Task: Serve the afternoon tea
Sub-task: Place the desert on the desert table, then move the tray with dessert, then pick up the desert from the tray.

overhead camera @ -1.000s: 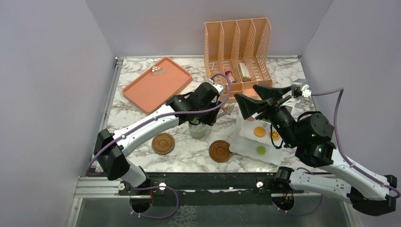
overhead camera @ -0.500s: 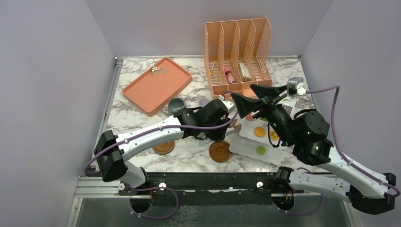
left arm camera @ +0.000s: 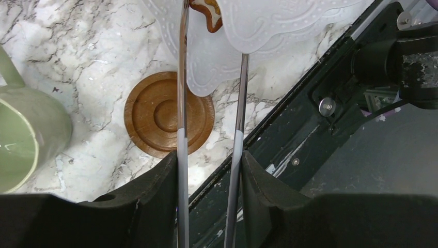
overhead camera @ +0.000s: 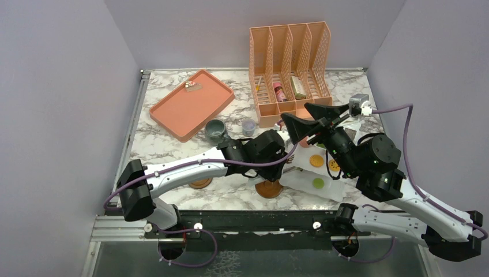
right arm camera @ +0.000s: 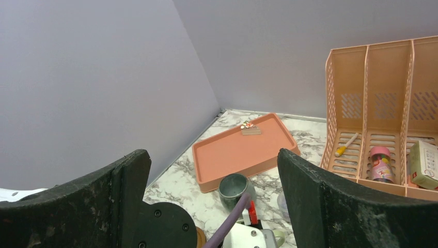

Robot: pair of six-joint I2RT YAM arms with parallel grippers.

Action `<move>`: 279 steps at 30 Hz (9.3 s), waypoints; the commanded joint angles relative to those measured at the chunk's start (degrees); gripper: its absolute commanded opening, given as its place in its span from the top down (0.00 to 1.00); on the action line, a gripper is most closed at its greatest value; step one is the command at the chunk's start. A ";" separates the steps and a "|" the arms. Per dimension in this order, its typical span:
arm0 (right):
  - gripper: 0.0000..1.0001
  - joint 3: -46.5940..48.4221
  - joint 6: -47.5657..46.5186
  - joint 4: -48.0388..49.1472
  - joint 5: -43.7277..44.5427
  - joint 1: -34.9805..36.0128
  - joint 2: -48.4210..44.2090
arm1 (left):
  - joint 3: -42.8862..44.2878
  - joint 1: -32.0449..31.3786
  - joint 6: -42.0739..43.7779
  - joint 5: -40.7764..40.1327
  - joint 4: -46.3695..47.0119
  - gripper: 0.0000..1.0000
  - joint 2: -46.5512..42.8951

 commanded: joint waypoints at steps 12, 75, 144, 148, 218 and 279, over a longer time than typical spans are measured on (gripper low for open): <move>0.02 1.11 0.38 0.68 -0.66 0.46 -0.57 | -0.79 -3.24 -2.52 0.36 5.03 0.61 3.20; 0.02 0.21 -0.25 1.34 -0.20 0.42 -1.32 | 0.77 -4.06 -2.36 -10.74 3.12 0.66 7.41; 0.02 -0.38 -0.28 1.26 -2.27 0.38 -2.55 | 17.47 31.90 14.76 -20.19 -4.94 0.59 6.74; 0.02 -0.82 -0.53 1.75 -2.09 0.43 -2.64 | 18.72 34.73 15.81 -20.11 -4.89 0.59 7.61; 0.02 -2.67 -1.43 3.82 -2.19 0.42 -1.90 | 20.35 56.84 18.91 2.99 3.86 0.56 17.80; 0.01 -1.60 -1.20 0.12 -0.58 0.38 -4.29 | 23.04 55.65 21.66 -5.49 1.30 0.68 18.62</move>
